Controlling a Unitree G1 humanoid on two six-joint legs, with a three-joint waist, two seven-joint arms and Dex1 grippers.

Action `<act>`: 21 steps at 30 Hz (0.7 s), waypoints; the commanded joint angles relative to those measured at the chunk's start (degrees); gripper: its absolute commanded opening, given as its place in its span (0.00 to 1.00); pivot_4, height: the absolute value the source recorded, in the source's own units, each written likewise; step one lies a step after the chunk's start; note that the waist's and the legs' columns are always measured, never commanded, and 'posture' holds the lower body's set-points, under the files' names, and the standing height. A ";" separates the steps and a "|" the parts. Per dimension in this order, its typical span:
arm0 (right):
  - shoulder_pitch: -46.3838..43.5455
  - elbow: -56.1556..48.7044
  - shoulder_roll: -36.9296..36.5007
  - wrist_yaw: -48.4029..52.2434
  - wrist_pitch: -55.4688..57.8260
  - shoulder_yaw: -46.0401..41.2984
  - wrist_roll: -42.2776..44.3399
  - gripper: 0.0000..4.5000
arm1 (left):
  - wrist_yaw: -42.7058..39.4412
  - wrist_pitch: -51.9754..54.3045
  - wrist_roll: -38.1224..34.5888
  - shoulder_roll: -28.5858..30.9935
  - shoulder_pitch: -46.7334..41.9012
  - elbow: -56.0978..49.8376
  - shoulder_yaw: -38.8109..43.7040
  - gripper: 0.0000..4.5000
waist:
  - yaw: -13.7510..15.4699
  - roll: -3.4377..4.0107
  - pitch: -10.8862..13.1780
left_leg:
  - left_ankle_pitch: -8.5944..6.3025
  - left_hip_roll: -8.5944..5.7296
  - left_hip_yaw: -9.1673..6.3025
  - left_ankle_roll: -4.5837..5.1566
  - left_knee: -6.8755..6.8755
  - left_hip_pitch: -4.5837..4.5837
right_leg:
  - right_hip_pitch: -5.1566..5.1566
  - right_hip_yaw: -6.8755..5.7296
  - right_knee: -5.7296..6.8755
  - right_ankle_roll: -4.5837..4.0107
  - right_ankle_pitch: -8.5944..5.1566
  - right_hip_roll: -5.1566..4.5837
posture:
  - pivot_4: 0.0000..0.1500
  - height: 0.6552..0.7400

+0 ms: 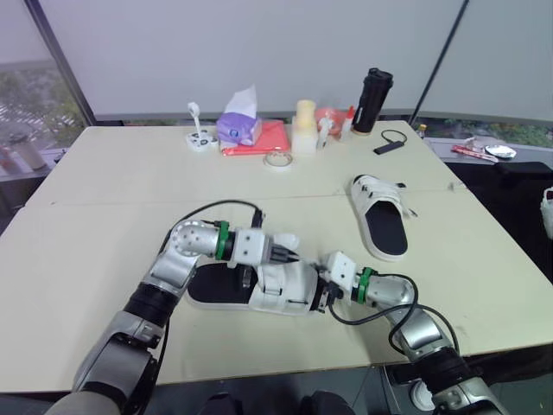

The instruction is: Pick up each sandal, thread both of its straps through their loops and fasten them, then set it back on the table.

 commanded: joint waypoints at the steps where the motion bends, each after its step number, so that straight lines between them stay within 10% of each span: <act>1: 1.85 3.01 -0.05 -1.16 3.74 -0.35 -0.54 0.00 | 7.56 -23.98 9.39 0.90 -2.58 5.98 0.43 0.02 | 0.01 0.01 0.01 | 0.00 -0.03 0.03 0.01 0.01 -0.01 | 0.00 -0.01 0.00 0.00 0.00 -0.05 | 1.00 1.00; 6: 2.34 3.83 -0.46 -1.71 2.82 0.13 -1.51 0.00 | 26.77 -42.43 33.43 -1.14 -7.04 12.90 8.24 0.13 | 0.02 0.00 0.00 | -0.04 -0.07 0.13 0.07 0.06 -0.05 | 0.03 -0.01 -0.11 0.05 0.02 -0.07 | 1.00 1.00; 12: 2.30 4.16 -0.26 -2.04 2.41 0.58 -1.80 0.00 | 46.54 -36.77 44.63 -0.76 -9.04 13.10 9.48 0.75 | -0.08 0.01 -0.01 | -0.07 -0.07 0.15 0.12 0.10 -0.03 | 0.05 -0.03 -0.04 0.35 0.15 -0.04 | 1.00 1.00; 14: 2.26 4.44 -0.21 -2.13 2.09 0.87 -2.03 0.00 | 46.30 -33.98 38.94 -0.37 -9.08 13.83 8.19 0.98 | -0.12 0.01 -0.01 | -0.07 -0.07 0.15 0.12 0.10 -0.03 | 0.04 -0.03 -0.02 0.54 0.24 -0.03 | 1.00 1.00; 21: 1.60 6.24 0.13 -2.30 0.66 1.77 -2.66 0.00 | 10.91 7.13 -2.41 5.51 0.73 -3.03 3.04 0.98 | -1.01 0.07 0.03 | -0.07 -0.03 0.17 0.12 0.09 0.00 | -0.01 -0.02 0.09 0.53 0.23 -0.01 | 1.00 1.00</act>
